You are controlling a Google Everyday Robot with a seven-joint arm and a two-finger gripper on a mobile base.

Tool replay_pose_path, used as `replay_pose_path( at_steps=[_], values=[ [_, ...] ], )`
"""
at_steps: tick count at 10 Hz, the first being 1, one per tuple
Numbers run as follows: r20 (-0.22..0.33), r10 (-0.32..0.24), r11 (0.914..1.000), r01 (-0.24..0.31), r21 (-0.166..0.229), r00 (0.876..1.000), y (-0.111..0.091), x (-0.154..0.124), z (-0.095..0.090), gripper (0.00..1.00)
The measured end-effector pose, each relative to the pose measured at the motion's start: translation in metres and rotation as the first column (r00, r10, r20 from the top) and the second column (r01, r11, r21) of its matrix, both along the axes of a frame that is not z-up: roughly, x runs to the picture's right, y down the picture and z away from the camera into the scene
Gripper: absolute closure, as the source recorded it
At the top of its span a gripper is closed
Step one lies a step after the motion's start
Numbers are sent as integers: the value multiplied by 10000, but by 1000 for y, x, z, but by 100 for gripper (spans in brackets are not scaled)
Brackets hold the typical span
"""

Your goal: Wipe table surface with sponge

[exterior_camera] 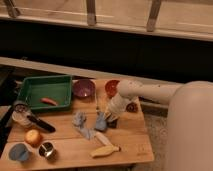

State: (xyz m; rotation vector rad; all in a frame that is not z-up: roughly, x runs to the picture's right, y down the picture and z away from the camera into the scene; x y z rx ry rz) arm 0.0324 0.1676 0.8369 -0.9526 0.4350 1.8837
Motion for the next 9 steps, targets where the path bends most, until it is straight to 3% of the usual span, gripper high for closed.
replay_pose_path(
  at_steps=[4, 6, 9],
  values=[
    [-763, 250, 9996, -257, -88, 9968, -1, 29, 5, 100],
    [-921, 233, 9997, -229, 47, 9955, -16, 38, 19, 100],
    [-309, 143, 9985, -126, 536, 9994, -40, 6, 26, 100]
  ],
)
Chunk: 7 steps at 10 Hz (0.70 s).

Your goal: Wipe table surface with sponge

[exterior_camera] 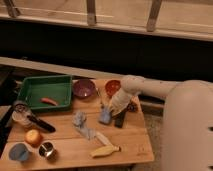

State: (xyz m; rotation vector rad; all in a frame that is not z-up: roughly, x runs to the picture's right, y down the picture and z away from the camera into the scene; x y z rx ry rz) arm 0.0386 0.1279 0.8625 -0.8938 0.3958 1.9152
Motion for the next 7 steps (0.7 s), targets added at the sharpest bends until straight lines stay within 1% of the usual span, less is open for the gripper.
replay_pose_path(
  at_steps=[1, 2, 4, 5, 6, 7],
  values=[
    [320, -84, 9998, 79, 171, 9995, -5, -16, -2, 100],
    [535, -157, 9995, 142, 286, 9984, -6, -24, -6, 100],
    [944, -326, 9989, 292, 369, 9950, 7, -39, -26, 100],
    [1033, -366, 9990, 337, 295, 9940, 18, -40, -35, 100],
    [1092, -353, 9993, 341, 120, 9934, 30, -38, -43, 100],
    [1000, -349, 9993, 361, -100, 9944, 44, -29, -47, 100]
  ],
)
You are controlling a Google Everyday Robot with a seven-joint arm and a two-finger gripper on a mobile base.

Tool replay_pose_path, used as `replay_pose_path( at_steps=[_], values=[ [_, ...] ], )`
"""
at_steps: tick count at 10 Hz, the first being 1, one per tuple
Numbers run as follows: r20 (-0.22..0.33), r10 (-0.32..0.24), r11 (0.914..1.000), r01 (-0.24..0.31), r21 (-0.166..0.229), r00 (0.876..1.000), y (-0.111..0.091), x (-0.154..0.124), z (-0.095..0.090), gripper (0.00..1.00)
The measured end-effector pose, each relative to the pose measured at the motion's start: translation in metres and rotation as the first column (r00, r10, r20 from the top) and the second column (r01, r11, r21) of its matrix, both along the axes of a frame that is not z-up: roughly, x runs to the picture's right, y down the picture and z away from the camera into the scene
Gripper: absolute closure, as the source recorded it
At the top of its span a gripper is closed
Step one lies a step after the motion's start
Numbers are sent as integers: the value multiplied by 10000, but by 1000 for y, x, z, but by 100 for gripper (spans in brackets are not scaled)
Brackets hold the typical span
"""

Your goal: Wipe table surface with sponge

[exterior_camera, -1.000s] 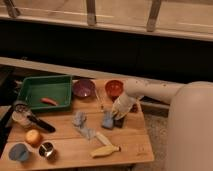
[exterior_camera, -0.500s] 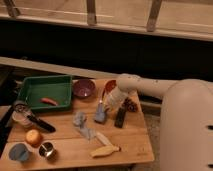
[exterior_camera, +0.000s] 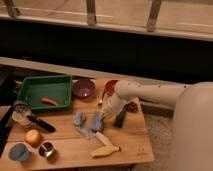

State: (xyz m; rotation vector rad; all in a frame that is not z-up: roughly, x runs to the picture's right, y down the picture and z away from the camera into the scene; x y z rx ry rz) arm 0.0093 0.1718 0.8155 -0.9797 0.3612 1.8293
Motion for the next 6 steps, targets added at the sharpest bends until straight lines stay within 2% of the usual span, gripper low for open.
replay_pose_path(
  at_steps=[2, 3, 5, 6],
  values=[
    [-506, 70, 9991, -91, -414, 9987, 16, 18, 4, 100],
    [-796, 198, 9984, -239, -507, 9966, 15, 31, 12, 100],
    [-1113, 337, 9978, -399, -538, 9932, 6, 43, 23, 100],
    [-1299, 502, 9978, -553, -362, 9903, -2, 51, 28, 100]
  ],
)
